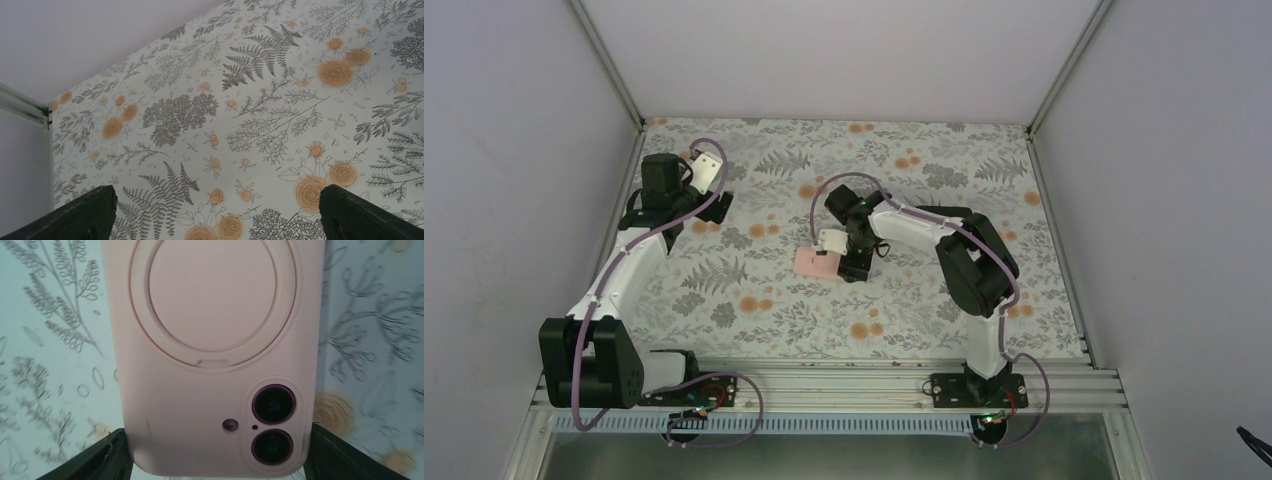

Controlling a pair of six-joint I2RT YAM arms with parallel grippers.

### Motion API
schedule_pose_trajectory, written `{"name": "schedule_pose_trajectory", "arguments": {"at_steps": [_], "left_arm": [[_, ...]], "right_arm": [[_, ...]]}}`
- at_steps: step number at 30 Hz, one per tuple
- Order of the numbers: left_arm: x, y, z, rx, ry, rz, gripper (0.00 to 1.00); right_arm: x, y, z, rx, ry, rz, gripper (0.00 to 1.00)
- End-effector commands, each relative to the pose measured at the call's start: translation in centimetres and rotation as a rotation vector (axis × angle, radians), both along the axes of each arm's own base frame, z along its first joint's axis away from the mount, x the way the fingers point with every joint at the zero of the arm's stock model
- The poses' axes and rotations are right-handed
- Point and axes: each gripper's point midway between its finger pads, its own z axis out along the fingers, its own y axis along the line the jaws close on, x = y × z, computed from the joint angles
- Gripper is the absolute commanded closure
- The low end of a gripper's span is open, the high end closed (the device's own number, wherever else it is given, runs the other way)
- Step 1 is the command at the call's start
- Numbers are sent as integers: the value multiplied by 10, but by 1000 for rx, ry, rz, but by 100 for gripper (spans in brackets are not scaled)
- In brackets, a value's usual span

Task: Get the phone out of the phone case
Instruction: Pick up the phone at the center of the board.

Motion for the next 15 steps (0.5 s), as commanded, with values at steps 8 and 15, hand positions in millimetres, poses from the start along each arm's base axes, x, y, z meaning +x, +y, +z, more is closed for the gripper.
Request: {"name": "schedule_pose_trajectory", "arguments": {"at_steps": [8, 15], "left_arm": [[-6, -4, -5, -4, 4, -38, 0], [-7, -10, -8, -25, 20, -66, 0]], "right_arm": [[-19, -42, 96, -106, -7, 33, 38], [-16, -68, 124, -89, -53, -6, 36]]}}
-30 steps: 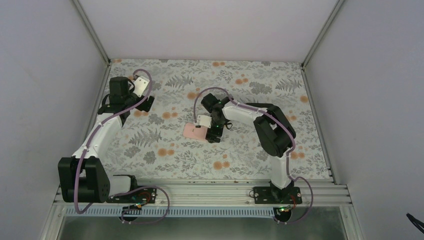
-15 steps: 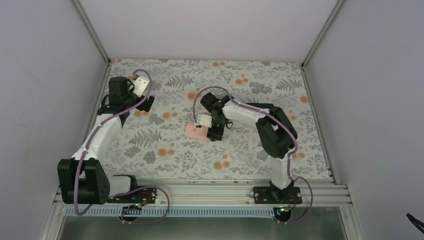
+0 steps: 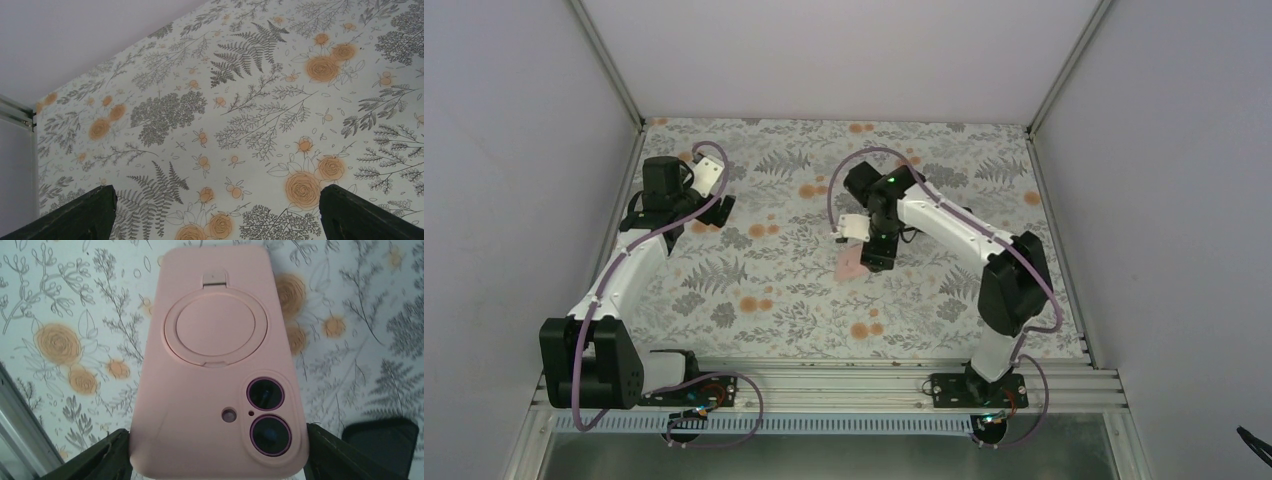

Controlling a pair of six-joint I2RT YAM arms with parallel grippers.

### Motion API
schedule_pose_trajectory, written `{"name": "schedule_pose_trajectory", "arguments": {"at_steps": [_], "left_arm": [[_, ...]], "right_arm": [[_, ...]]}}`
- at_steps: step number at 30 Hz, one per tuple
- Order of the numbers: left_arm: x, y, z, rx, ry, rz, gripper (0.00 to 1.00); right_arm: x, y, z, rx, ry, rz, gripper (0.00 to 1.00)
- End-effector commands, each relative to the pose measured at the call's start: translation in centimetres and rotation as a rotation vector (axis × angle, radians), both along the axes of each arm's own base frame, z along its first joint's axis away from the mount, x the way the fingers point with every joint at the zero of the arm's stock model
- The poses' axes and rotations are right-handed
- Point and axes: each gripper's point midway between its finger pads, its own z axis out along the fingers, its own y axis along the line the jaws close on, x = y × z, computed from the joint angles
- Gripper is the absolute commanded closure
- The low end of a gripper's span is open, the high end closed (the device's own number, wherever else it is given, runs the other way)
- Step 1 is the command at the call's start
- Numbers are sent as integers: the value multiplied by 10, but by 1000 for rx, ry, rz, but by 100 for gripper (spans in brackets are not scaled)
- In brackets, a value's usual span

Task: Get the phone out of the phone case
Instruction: Pick up the phone at the center of the board.

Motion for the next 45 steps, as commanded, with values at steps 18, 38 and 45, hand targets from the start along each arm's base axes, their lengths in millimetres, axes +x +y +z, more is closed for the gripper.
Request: {"name": "schedule_pose_trajectory", "arguments": {"at_steps": [18, 38, 45], "left_arm": [[-6, -4, -4, -17, 18, -28, 0], [-11, -9, -25, -3, 72, -76, 0], [-14, -6, -29, 15, 75, -72, 0]], "right_arm": [[29, 29, 45, 158, -32, 48, 33], [24, 76, 17, 129, 12, 132, 31], [20, 98, 13, 132, 9, 168, 30]]}}
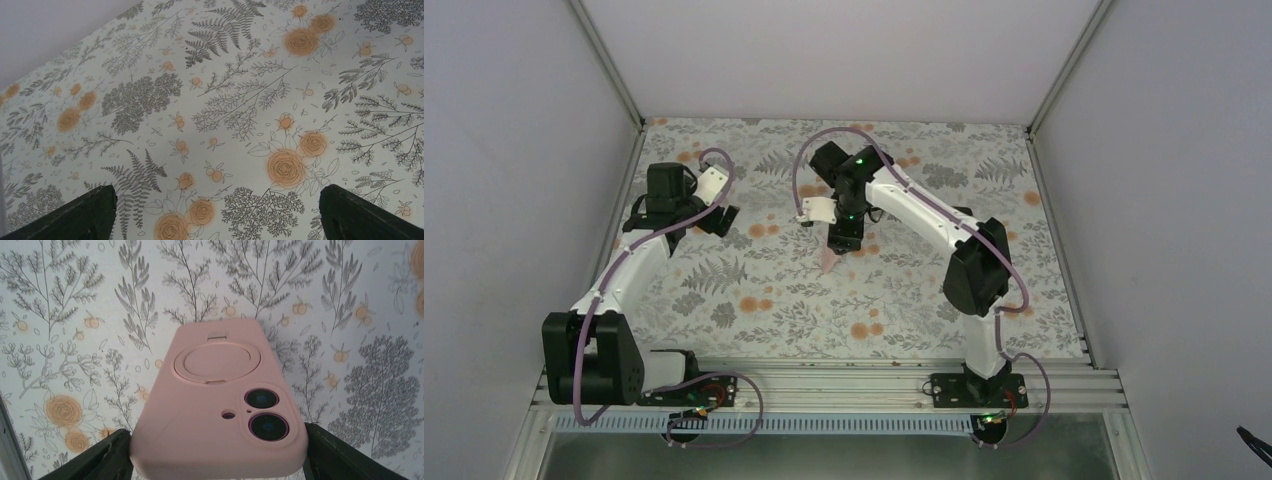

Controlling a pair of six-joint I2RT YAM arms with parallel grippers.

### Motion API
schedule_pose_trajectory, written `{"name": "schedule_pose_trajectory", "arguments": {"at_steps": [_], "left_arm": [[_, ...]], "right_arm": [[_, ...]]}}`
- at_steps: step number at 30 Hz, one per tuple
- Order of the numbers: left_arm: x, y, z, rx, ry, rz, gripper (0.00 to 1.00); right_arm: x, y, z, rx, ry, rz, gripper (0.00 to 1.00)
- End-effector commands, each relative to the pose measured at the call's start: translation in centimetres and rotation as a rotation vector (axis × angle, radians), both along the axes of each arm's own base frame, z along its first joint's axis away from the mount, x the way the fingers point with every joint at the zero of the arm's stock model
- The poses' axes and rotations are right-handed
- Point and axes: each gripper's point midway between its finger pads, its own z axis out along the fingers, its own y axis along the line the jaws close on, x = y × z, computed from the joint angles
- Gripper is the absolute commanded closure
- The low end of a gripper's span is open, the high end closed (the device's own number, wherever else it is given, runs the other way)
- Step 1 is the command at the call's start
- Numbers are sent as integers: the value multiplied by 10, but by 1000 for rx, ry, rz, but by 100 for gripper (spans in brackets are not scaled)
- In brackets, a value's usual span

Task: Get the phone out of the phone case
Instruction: Pick up the phone at the center of the board.

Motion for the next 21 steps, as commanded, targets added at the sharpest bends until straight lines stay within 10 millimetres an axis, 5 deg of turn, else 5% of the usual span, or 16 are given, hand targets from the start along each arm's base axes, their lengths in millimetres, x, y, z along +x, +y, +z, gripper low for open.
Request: {"name": "schedule_pose_trajectory", "arguments": {"at_steps": [1, 7, 14, 21], "left_arm": [[-3, 2, -6, 13, 4, -11, 0], [-8, -2, -14, 3, 28, -30, 0], [-39, -49, -51, -172, 216, -289, 0], [-72, -75, -72, -195, 291, -512, 0]], "right_arm": [[-7, 26, -13, 14, 18, 44, 29], [-10, 39, -21, 14, 33, 62, 23], [-10, 51, -19, 51, 49, 73, 23], [-10, 55, -23, 56, 59, 77, 21]]}}
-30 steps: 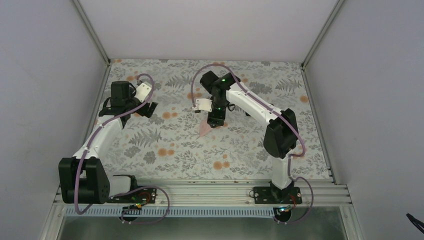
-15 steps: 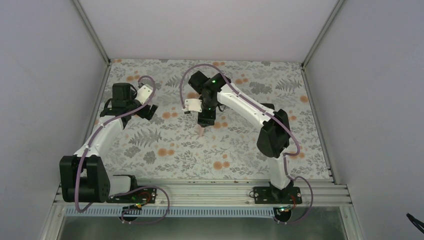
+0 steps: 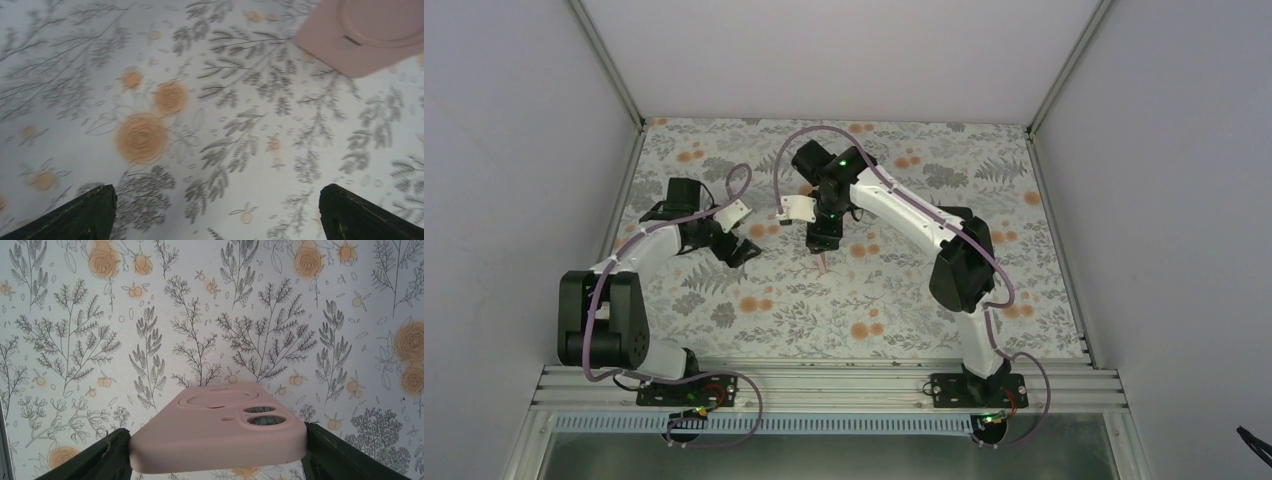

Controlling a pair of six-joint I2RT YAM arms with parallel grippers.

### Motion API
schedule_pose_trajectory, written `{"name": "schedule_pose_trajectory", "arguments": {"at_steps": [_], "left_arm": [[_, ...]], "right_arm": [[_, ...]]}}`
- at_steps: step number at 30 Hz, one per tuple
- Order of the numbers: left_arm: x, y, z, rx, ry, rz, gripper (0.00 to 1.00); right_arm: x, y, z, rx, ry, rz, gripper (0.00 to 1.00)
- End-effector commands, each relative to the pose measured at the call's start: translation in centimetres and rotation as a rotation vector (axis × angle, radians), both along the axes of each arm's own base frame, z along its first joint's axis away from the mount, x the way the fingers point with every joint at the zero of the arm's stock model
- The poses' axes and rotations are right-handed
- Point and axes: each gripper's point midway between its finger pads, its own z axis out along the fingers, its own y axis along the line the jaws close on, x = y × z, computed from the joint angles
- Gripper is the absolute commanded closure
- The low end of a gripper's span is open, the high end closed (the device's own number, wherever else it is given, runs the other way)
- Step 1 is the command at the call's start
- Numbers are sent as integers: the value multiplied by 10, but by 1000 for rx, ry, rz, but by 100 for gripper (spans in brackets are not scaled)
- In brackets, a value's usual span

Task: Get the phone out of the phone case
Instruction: Pick up the phone at the center of the board.

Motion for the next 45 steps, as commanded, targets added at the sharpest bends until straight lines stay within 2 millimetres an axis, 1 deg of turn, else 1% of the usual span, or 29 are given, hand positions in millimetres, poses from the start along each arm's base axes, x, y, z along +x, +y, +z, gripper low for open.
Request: {"name": "schedule_pose_trajectory", "arguments": {"at_steps": [1, 3, 4, 6, 7, 9, 10, 11, 13, 14, 17, 25, 29, 31, 33, 36, 39, 40, 42, 45], "left_arm": [[-29, -27, 3, -98, 2, -201, 0], [-37, -35, 5, -141, -8, -261, 0], [-39, -39, 5, -157, -20, -291, 2], [-36, -45, 3, -167, -45, -310, 6], [-36, -47, -1, -161, -43, -322, 10], [-36, -53, -11, -157, -6, -344, 25], [-36, -56, -15, -163, 15, -357, 37], [-37, -59, -18, -169, 34, -368, 46], [-37, -63, -24, -174, 60, -377, 58], [-37, -64, -26, -176, 69, -375, 60], [-36, -68, -26, -185, 60, -375, 62], [-22, -75, -11, -236, 9, -367, 64], [-19, -81, -11, -249, 11, -379, 64], [-19, -86, -13, -252, 12, -388, 64], [-18, -95, -17, -257, 27, -406, 63], [-18, -107, -20, -286, 54, -437, 62], [-16, -114, -24, -294, 65, -451, 61], [-16, -114, -26, -296, 72, -451, 61], [-15, -114, -29, -296, 83, -451, 61], [-15, -114, -29, -290, 79, -452, 62]], "right_arm": [[-10, 2, -28, -56, 65, 11, 21], [-9, 3, -28, -53, 65, 12, 21], [-9, 4, -28, -51, 68, 12, 21], [-10, 4, -28, -51, 68, 13, 21], [-9, 5, -26, -49, 67, 12, 20], [-10, 5, -25, -45, 67, 13, 20], [-10, 5, -25, -44, 66, 14, 20], [-10, 5, -24, -44, 68, 15, 20], [-11, 4, -24, -44, 67, 13, 20], [-11, 4, -23, -43, 68, 14, 20], [-13, 3, -22, -38, 72, 15, 19], [-18, 4, -20, -24, 89, 24, 15], [-19, 5, -13, -7, 83, 26, 10], [-19, 6, -7, 8, 76, 27, 4], [-19, 4, -1, 13, 65, 24, 1], [-17, -4, 8, 9, 36, 9, 0], [-20, -16, 25, 37, 22, -6, 0], [-21, -21, 27, 40, 19, -12, 0], [-24, -33, 28, 42, 18, -29, 0], [-33, -52, 21, 27, 59, -55, 0]]}}
